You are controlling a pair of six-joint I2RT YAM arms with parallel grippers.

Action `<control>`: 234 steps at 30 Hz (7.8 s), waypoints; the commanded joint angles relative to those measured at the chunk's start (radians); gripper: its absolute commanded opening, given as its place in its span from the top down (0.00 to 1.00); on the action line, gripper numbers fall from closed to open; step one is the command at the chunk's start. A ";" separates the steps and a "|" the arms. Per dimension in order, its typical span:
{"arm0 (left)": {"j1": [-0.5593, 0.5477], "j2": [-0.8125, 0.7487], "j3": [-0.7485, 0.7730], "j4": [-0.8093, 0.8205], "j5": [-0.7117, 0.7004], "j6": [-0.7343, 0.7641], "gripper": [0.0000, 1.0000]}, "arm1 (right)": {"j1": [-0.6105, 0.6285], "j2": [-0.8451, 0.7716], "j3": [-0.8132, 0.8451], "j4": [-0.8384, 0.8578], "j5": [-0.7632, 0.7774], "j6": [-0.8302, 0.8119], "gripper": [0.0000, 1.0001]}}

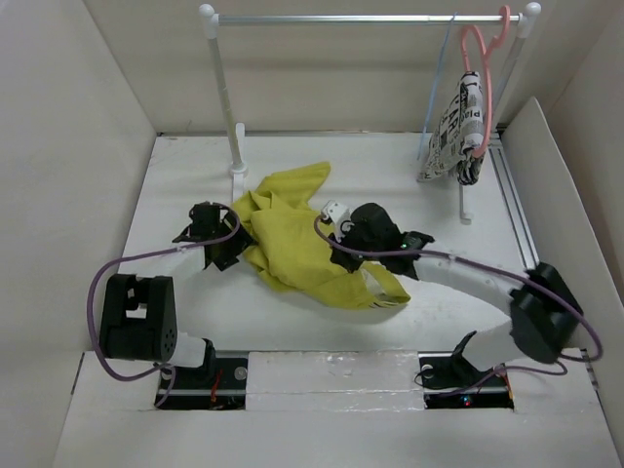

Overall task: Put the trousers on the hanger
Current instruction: Flatten out the trousers at the center of the board.

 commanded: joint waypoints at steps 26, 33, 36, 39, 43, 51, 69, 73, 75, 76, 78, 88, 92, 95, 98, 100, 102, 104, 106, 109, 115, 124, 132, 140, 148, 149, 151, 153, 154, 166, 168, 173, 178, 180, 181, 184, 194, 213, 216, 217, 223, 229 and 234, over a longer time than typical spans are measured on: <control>-0.031 0.000 0.001 0.107 0.003 -0.030 1.00 | -0.168 0.065 0.017 0.131 0.067 0.142 0.00; -0.031 -0.069 -0.005 0.010 -0.031 -0.003 1.00 | -0.163 0.267 -0.015 0.453 -0.067 0.285 0.11; -0.031 -0.099 0.003 -0.014 -0.047 0.000 1.00 | -0.135 0.310 -0.043 0.551 -0.130 0.320 0.64; -0.031 -0.145 0.032 -0.054 -0.078 0.008 1.00 | -0.110 0.249 -0.113 0.627 -0.125 0.346 1.00; -0.019 -0.256 0.130 -0.135 -0.132 0.022 1.00 | -0.061 -0.070 -0.066 0.408 -0.021 0.238 1.00; 0.018 -0.478 0.548 -0.329 -0.380 0.078 1.00 | 0.083 -0.517 0.400 -0.261 0.166 0.087 1.00; -0.028 -0.318 0.658 -0.380 -0.174 0.285 0.72 | -0.064 -0.617 0.479 -0.593 0.706 0.154 1.00; -0.037 -0.068 0.644 -0.321 0.049 0.292 0.37 | -0.367 -0.574 0.251 -0.479 0.552 0.141 1.00; -0.048 -0.012 0.641 -0.340 0.074 0.292 0.34 | -0.551 -0.552 0.185 -0.435 0.513 0.139 1.00; -0.057 -0.026 0.620 -0.333 0.063 0.290 0.34 | -0.613 -0.548 0.155 -0.427 0.487 0.139 1.00; -0.057 -0.096 0.563 -0.339 -0.045 0.293 0.29 | -0.726 -0.555 0.102 -0.422 0.456 0.139 1.00; -0.001 -0.334 0.224 -0.572 -0.484 -0.067 0.38 | -0.681 -0.654 -0.048 -0.324 0.014 0.130 0.37; -0.001 -0.438 0.144 -0.605 -0.441 -0.237 0.22 | -0.512 -0.735 -0.124 -0.330 0.059 0.153 0.90; -0.001 -0.541 0.051 -0.561 -0.414 -0.377 0.09 | -0.402 -0.736 -0.159 -0.336 0.086 0.121 0.89; -0.001 -0.579 -0.021 -0.489 -0.355 -0.464 0.01 | -0.272 -0.686 -0.155 -0.342 0.102 0.099 0.60; -0.001 -0.569 -0.046 -0.478 -0.313 -0.492 0.01 | -0.196 -0.660 -0.144 -0.347 0.111 0.098 0.43; -0.001 -0.544 -0.087 -0.475 -0.287 -0.506 0.01 | -0.161 -0.625 -0.142 -0.336 0.113 0.104 0.28; -0.001 -0.526 -0.147 -0.447 -0.287 -0.520 0.01 | -0.137 -0.603 -0.150 -0.341 0.136 0.104 0.23; -0.001 -0.515 -0.184 -0.375 -0.288 -0.543 0.01 | -0.136 -0.588 -0.153 -0.344 0.117 0.104 0.22; -0.001 -0.471 -0.216 -0.294 -0.311 -0.564 0.03 | -0.136 -0.592 -0.162 -0.327 0.093 0.102 0.22; -0.001 -0.337 -0.076 -0.279 -0.486 -0.477 1.00 | -0.136 -0.617 -0.187 -0.333 0.080 0.102 0.22; -0.001 -0.418 0.158 -0.355 -0.695 -0.235 1.00 | 0.039 -0.442 -0.229 -0.240 -0.001 0.035 0.12; -0.001 -0.440 0.064 -0.444 -0.451 -0.227 0.30 | 0.235 -0.014 0.095 -0.100 0.085 -0.028 0.09; -0.001 -0.388 -0.074 -0.312 -0.512 -0.386 0.01 | 0.270 0.465 0.420 -0.065 0.120 -0.047 0.13; -0.001 -0.153 -0.019 -0.225 -0.666 -0.383 0.13 | 0.325 0.538 0.460 -0.112 0.336 0.036 0.65; -0.001 -0.133 -0.012 -0.212 -0.676 -0.377 0.19 | 0.325 0.538 0.453 -0.124 0.364 0.039 0.91; -0.001 -0.074 -0.006 -0.192 -0.693 -0.380 0.41 | 0.325 0.488 0.430 -0.129 0.390 0.020 1.00; 0.009 -0.043 0.012 -0.169 -0.701 -0.357 0.82 | 0.325 0.398 0.328 -0.091 0.326 -0.017 1.00; 0.009 -0.020 0.026 -0.174 -0.709 -0.333 0.93 | 0.336 0.270 0.283 -0.041 0.297 -0.063 1.00; -0.030 -0.334 0.429 -0.211 -0.743 -0.034 1.00 | 0.341 -0.391 0.118 -0.389 -0.245 -0.281 1.00; -0.042 -0.323 0.539 -0.250 -0.752 -0.015 1.00 | 0.316 -0.464 0.098 -0.384 -0.307 -0.278 1.00; -0.042 -0.308 0.783 -0.300 -0.707 0.018 1.00 | 0.213 -0.505 0.091 -0.387 -0.520 -0.297 1.00; -0.042 -0.232 0.958 -0.324 -0.691 0.149 1.00 | 0.213 -0.543 0.232 -0.522 -0.602 -0.376 1.00; -0.042 -0.158 1.026 -0.329 -0.646 0.199 1.00 | 0.169 -0.537 0.209 -0.563 -0.443 -0.383 1.00; -0.042 -0.130 1.026 -0.329 -0.623 0.200 1.00 | 0.169 -0.537 0.194 -0.569 -0.441 -0.366 1.00; -0.015 -0.008 1.075 -0.347 -0.585 0.224 1.00 | 0.114 -0.459 0.138 -0.573 -0.277 -0.327 1.00; 0.199 0.279 1.006 -0.362 -0.433 0.155 1.00 | 0.051 -0.434 0.071 -0.573 -0.286 -0.353 0.17; 0.210 0.408 0.925 -0.259 -0.327 0.161 1.00 | -0.871 -0.165 -0.127 0.041 0.062 0.064 0.15; 0.191 0.384 0.890 -0.241 -0.304 0.147 1.00 | -0.896 -0.088 -0.110 0.032 0.064 0.096 0.13; 0.191 0.375 0.887 -0.241 -0.305 0.144 1.00 | -0.896 -0.042 -0.104 0.027 0.060 0.096 0.13; 0.180 0.310 0.838 -0.206 -0.281 0.114 1.00 | -0.896 0.093 -0.096 -0.007 -0.033 0.082 0.17; 0.180 0.264 0.785 -0.189 -0.284 0.111 1.00 | -0.887 0.144 -0.080 -0.022 -0.120 0.035 0.83; 0.180 0.255 0.788 -0.240 -0.342 0.131 1.00 | -0.946 -0.098 -0.191 0.052 -0.125 0.065 1.00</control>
